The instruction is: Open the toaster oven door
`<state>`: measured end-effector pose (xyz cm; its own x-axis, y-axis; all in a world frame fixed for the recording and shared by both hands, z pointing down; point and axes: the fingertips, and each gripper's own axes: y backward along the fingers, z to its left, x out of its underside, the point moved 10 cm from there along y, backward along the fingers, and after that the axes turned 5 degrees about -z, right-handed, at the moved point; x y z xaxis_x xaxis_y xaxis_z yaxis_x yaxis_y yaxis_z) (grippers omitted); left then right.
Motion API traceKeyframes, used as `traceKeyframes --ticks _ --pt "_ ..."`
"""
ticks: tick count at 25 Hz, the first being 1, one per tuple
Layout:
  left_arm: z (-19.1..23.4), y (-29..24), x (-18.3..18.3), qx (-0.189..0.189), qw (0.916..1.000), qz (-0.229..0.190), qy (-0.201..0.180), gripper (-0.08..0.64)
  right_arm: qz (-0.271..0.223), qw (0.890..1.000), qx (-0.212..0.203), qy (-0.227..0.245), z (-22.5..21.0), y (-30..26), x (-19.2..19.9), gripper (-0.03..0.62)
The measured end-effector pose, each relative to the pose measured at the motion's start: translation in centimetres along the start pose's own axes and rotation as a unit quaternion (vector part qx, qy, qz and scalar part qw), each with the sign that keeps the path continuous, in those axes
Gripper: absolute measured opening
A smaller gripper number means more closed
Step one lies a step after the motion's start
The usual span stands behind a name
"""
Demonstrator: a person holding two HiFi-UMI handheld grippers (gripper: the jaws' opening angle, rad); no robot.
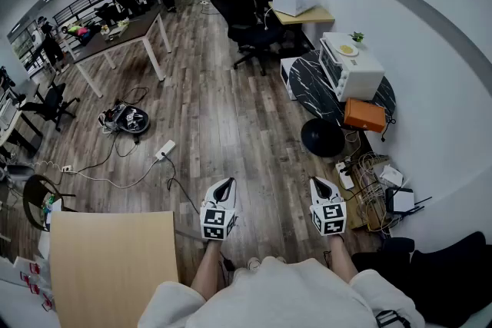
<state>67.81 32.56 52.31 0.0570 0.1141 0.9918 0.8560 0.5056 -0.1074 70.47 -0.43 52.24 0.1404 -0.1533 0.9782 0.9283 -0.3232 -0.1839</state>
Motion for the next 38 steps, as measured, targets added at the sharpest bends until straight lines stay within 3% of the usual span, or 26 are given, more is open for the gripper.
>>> traceKeyframes --ticks 18,21,23,38 --pt "-1.5 -0.6 0.7 0.016 0.9997 0.0 0.018 0.012 0.003 1.0 -0.012 -0.022 -0.7 0.6 1.4 0.012" --pt "-1.8 -0.8 0.7 0.027 0.999 -0.002 0.036 0.172 0.009 1.0 -0.014 -0.02 -0.6 0.8 1.6 0.012" --pt "-2.1 -0.8 0.6 0.026 0.999 -0.004 0.038 0.215 0.012 1.0 -0.015 -0.018 -0.6 0.9 1.7 0.012" --pt "-5.3 -5.1 -0.2 0.029 0.9989 -0.015 0.033 0.215 -0.006 1.0 -0.025 -0.011 -4.8 0.0 2.4 0.014"
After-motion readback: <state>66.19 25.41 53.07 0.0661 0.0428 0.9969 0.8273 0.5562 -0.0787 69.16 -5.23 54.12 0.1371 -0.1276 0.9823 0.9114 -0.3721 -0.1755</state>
